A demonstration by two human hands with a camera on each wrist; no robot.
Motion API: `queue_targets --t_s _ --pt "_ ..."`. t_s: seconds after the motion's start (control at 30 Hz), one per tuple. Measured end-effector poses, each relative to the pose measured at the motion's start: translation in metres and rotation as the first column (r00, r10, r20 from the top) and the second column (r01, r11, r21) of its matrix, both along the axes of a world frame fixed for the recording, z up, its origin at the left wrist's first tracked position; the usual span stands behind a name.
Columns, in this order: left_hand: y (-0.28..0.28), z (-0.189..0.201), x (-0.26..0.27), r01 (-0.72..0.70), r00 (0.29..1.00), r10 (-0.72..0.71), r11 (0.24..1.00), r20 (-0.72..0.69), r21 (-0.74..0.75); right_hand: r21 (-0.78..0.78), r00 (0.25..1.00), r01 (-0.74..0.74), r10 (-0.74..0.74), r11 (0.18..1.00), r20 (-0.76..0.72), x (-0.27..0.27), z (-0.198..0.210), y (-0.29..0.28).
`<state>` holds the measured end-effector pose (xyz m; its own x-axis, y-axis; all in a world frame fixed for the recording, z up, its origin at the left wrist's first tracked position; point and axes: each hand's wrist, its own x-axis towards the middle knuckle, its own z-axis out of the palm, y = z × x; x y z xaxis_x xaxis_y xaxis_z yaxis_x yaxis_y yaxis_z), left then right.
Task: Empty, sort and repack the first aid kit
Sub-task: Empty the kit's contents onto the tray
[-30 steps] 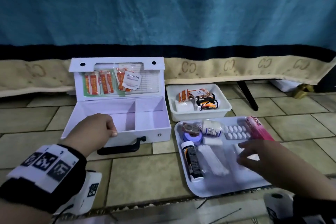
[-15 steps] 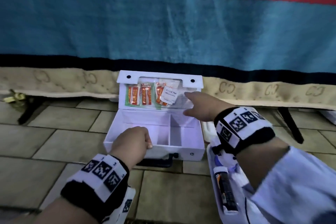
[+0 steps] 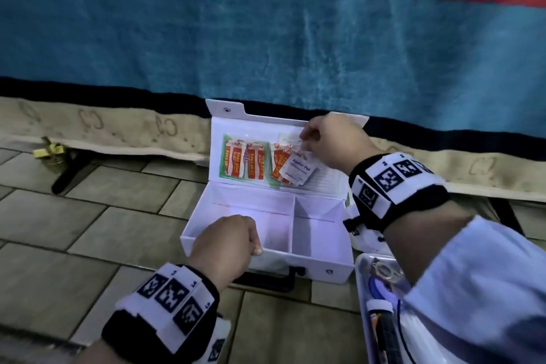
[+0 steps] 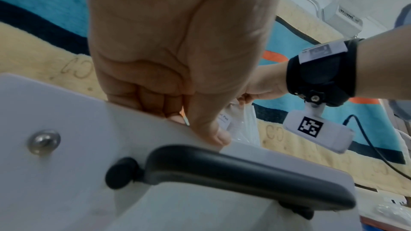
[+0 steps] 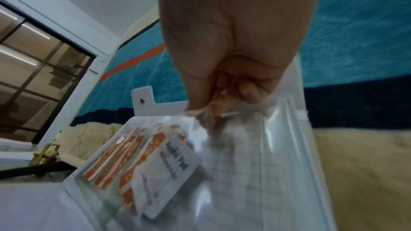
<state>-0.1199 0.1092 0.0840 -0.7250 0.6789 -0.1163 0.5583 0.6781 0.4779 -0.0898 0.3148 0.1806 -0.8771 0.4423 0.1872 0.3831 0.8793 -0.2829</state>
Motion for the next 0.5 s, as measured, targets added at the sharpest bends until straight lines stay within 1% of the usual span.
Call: queue_targets --t_s 0.07,0.17,0.27,0.33,0.4,0.43,0.5 --pt "0.000 0.001 0.001 0.000 1.000 0.001 1.000 -0.011 0.008 0.113 0.997 -0.010 0.001 0.994 0.082 -0.007 0.004 -0.006" --pt "0.000 0.002 0.003 -0.003 1.000 0.003 1.000 -0.014 0.008 0.272 0.976 -0.081 0.021 0.959 0.217 -0.019 0.008 -0.017" --pt "0.000 0.003 0.002 -0.001 1.000 0.001 1.000 0.002 0.004 0.350 0.928 -0.189 0.051 0.918 0.370 -0.029 0.010 -0.025" --pt "0.000 0.003 0.001 0.001 1.000 -0.001 1.000 0.025 0.005 0.346 0.907 -0.214 0.054 0.913 0.419 -0.031 0.007 -0.026" --pt "0.001 0.002 0.000 -0.001 0.998 0.001 1.000 0.057 0.006 0.322 0.920 -0.195 0.059 0.926 0.387 -0.030 0.004 -0.023" --pt "0.001 0.002 -0.001 -0.005 0.998 0.005 1.000 0.065 0.002 0.315 0.940 -0.175 0.064 0.933 0.334 -0.027 0.004 -0.021" --pt "0.002 0.002 -0.002 -0.006 0.997 0.006 1.000 0.072 -0.002 0.303 0.982 -0.114 0.062 0.946 0.178 -0.017 0.009 -0.016"
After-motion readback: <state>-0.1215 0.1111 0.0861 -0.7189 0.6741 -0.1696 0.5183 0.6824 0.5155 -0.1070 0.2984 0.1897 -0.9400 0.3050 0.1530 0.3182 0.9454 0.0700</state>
